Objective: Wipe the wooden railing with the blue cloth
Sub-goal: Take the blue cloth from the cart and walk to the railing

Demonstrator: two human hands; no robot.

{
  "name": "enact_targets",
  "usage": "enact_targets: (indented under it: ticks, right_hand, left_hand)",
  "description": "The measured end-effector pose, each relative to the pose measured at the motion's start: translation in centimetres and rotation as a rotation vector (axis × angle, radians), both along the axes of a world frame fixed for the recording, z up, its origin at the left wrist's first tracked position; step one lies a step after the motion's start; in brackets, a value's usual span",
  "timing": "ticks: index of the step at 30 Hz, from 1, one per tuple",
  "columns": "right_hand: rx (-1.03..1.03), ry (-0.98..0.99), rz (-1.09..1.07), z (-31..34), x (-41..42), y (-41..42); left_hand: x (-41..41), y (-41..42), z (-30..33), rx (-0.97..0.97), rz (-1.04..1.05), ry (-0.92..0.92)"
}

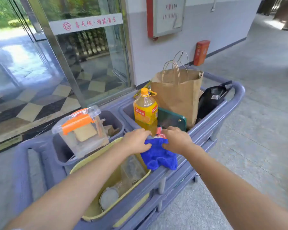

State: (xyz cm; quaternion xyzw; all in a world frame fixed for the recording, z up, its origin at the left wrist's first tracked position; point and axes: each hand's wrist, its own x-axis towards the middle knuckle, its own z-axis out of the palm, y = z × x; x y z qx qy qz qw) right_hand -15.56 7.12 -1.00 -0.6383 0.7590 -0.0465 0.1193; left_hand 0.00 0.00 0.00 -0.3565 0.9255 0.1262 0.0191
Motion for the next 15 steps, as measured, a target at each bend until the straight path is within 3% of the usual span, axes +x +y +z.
enact_targets:
  ticks: [7, 15]
  right_hand:
    - [0.115, -0.082, 0.028, -3.7, 0.6, -0.1]
    - [-0.021, -0.074, -0.041, -4.6, 1.8, 1.4]
  left_hand:
    - [0.1, -0.5, -4.6, 0.106, -0.088, -0.029]
    - [1.0, 0.3, -5.9, 0.13, -0.088, 0.135]
